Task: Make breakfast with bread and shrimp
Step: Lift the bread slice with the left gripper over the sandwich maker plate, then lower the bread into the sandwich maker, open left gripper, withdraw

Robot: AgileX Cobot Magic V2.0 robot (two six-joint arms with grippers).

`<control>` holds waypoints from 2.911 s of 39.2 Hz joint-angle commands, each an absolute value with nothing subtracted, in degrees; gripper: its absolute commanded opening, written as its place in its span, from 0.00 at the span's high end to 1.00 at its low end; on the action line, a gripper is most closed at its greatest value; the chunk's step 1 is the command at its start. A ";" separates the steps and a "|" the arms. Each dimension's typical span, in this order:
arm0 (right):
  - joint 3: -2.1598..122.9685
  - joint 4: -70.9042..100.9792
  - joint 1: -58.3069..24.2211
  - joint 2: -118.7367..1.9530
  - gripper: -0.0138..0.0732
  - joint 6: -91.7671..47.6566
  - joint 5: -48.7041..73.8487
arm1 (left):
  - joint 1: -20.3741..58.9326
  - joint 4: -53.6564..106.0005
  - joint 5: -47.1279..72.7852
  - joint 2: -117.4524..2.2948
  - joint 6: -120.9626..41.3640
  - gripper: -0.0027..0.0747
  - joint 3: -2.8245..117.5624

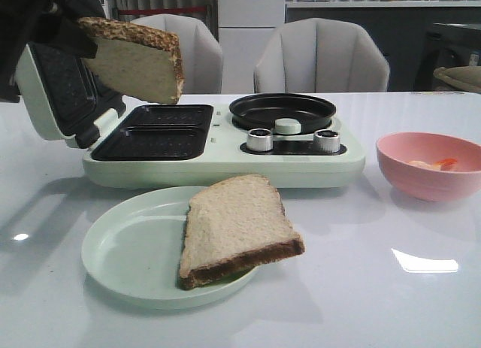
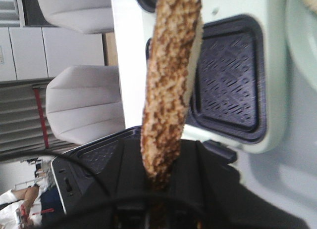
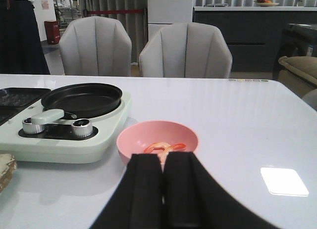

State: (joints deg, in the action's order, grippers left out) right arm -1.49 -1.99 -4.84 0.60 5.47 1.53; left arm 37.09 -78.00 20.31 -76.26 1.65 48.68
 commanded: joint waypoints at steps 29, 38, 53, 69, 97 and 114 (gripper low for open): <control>-0.59 -2.80 -4.61 1.84 0.68 5.57 -3.57 | 23.01 -84.84 7.23 -102.77 4.65 0.82 78.14; -0.59 -2.80 -4.61 1.84 0.68 5.57 -3.57 | 20.96 -84.73 6.66 -109.68 6.27 0.82 85.29; -0.59 -2.80 -4.61 1.84 0.68 5.57 -3.57 | 18.32 -83.75 2.52 -116.18 7.27 0.82 92.34; -0.59 -2.80 -4.61 1.84 0.68 5.57 -3.57 | 18.13 -79.39 3.01 -117.90 7.36 0.82 89.28; -0.59 -2.80 -4.61 1.84 0.68 5.57 -3.57 | 18.58 -79.01 1.19 -117.52 12.40 0.59 86.39; -0.59 -2.80 -4.61 1.84 0.68 5.57 -3.57 | 20.12 -79.35 2.76 -115.00 14.42 0.33 83.51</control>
State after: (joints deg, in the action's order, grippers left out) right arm -1.49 -1.99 -4.84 0.60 5.47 1.53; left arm 19.28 -80.37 2.85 -119.71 13.50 83.50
